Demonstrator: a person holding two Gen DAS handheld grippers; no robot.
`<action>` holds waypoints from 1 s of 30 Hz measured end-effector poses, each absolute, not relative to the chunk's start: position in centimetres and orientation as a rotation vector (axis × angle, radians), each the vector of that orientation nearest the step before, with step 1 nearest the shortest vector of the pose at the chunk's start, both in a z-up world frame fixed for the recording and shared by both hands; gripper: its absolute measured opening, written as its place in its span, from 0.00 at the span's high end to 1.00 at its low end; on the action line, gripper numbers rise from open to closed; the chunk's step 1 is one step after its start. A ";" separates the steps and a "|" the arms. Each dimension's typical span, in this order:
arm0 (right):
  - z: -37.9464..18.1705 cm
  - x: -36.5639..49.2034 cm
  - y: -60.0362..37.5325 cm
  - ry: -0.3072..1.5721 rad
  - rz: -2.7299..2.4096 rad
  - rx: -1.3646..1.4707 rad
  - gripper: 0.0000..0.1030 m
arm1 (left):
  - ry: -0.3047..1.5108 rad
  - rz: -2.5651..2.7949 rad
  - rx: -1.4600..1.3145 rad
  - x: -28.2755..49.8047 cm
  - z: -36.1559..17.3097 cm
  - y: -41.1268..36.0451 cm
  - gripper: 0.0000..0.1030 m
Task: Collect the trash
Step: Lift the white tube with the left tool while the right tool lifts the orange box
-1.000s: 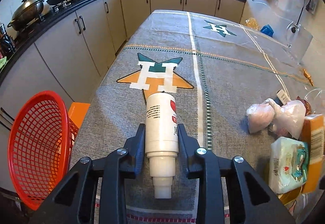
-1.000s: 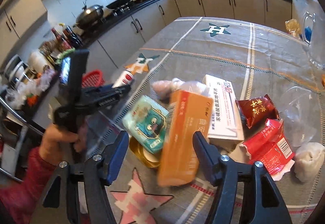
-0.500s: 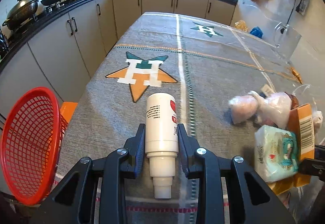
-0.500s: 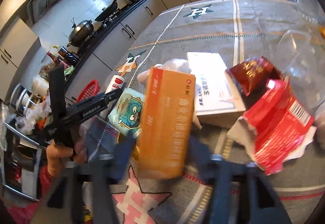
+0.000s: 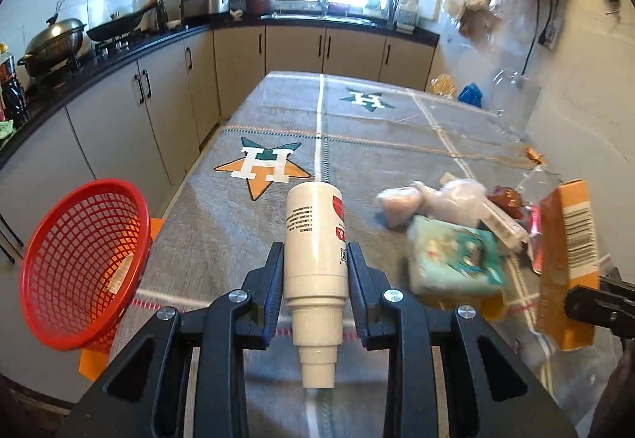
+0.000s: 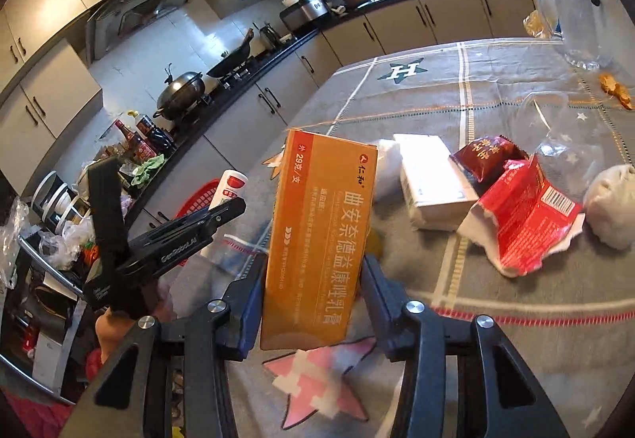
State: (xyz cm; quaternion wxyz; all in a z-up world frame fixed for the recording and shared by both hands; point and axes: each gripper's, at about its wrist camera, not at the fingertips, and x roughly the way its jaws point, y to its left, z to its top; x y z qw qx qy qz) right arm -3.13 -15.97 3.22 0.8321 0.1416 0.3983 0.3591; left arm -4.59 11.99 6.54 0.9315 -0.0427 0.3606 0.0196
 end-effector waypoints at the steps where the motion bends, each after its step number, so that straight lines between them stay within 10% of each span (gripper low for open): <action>1: 3.2 -3.4 -15.9 0.843 0.763 0.301 0.51 | 0.732 0.039 -0.080 -5.0 6.7 11.8 0.72; 30: 5.2 -8.1 -14.1 0.811 0.753 0.227 0.51 | 0.640 0.027 0.023 -12.6 7.8 8.5 0.72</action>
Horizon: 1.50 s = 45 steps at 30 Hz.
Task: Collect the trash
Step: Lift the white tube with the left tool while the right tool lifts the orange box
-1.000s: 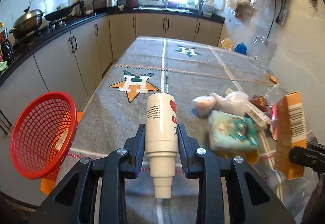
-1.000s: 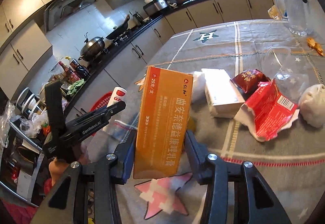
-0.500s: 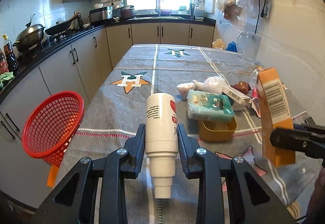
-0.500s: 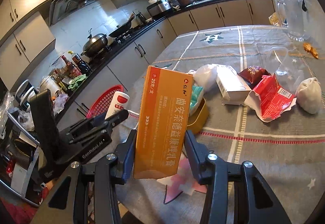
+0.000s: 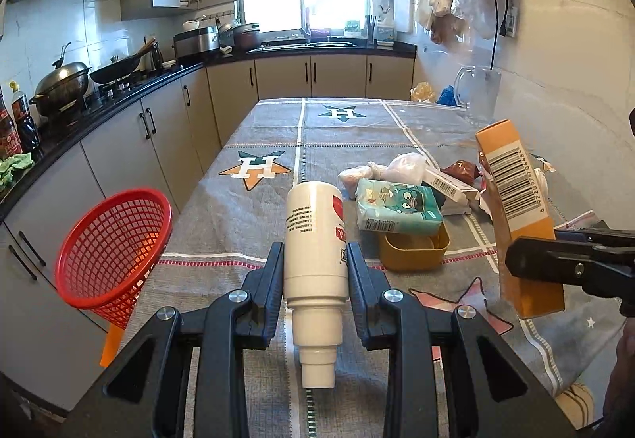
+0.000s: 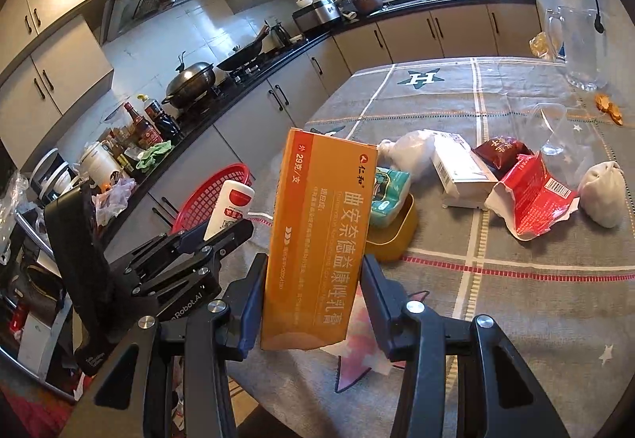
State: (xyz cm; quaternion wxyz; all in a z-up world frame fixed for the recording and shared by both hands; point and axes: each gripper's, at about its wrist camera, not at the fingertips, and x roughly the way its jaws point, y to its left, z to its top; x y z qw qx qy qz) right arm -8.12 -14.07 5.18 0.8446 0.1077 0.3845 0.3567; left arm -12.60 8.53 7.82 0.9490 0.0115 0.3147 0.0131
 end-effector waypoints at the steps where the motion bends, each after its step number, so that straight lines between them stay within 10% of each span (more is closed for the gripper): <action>1: 5.2 -8.1 -14.0 0.812 0.753 0.228 0.51 | 0.640 0.027 0.023 -12.7 7.8 8.5 0.72; 45: 6.1 -6.0 -3.2 0.870 0.870 0.073 0.51 | 0.634 0.180 -0.111 -13.4 7.5 17.4 0.72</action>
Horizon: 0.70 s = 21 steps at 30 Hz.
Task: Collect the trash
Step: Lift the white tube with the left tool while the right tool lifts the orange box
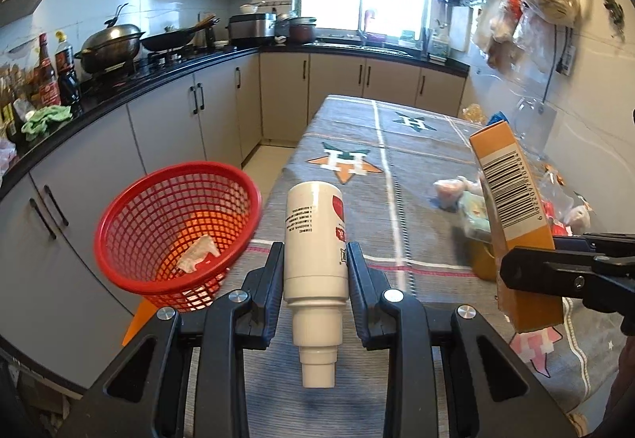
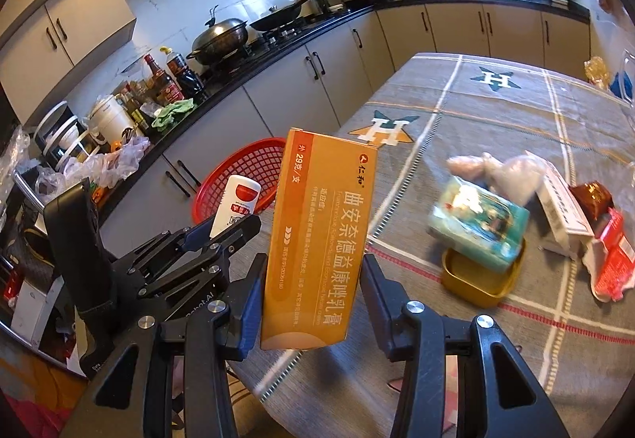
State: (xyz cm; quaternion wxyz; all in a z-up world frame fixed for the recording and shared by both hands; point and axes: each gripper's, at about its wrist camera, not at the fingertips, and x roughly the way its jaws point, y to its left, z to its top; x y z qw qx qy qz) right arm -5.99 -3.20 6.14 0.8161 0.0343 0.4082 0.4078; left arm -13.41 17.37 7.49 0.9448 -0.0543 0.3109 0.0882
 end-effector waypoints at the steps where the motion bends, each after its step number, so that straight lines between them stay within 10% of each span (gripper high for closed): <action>1: 6.2 -6.0 -2.8 0.870 0.872 0.067 0.51 | 0.632 0.186 -0.117 -13.5 7.5 17.8 0.72; 21: 8.2 -4.8 3.6 0.885 0.910 -0.004 0.51 | 0.583 0.265 -0.227 -14.3 9.2 26.2 0.72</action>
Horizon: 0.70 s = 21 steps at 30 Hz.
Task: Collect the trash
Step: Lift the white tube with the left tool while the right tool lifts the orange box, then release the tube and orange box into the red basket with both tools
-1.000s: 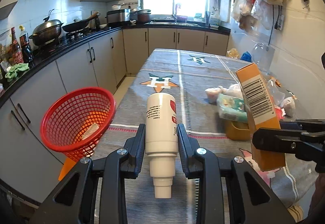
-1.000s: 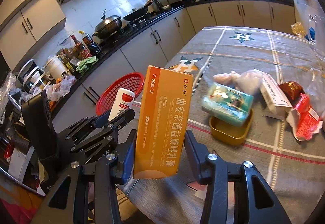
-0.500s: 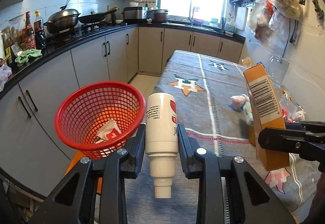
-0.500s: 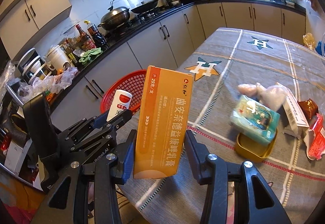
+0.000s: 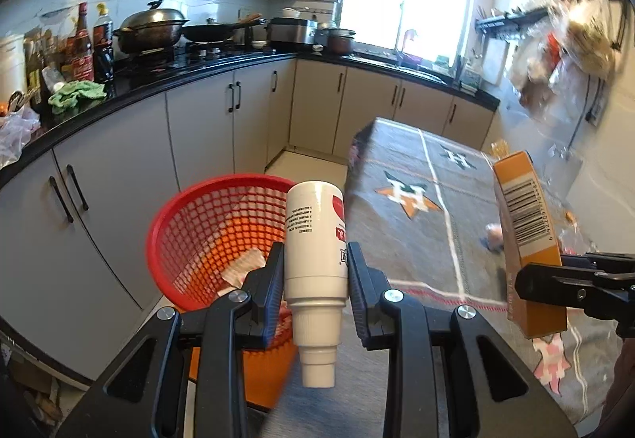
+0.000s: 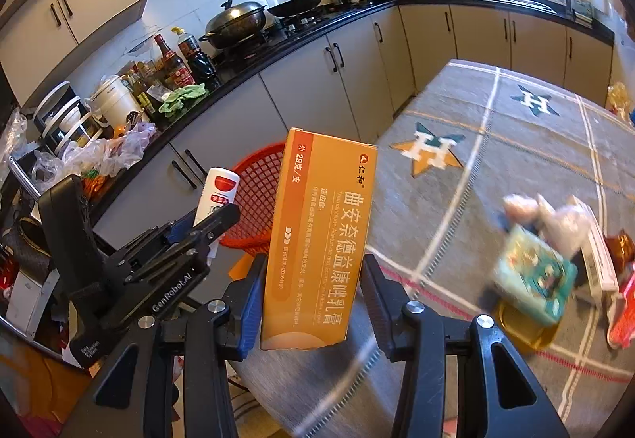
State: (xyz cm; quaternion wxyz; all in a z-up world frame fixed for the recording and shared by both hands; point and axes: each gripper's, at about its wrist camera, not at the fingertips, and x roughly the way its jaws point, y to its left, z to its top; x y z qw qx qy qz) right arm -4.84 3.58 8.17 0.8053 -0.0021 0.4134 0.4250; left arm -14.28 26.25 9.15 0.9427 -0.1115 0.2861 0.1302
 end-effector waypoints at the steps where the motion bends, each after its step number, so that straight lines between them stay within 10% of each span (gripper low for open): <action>1: 8.4 -4.7 4.0 0.884 0.913 -0.006 0.51 | 0.582 0.271 -0.231 -14.3 9.3 26.8 0.72; 21: 5.4 0.7 16.9 0.998 0.938 -0.007 0.51 | 0.681 0.339 -0.321 -10.0 4.9 34.9 0.72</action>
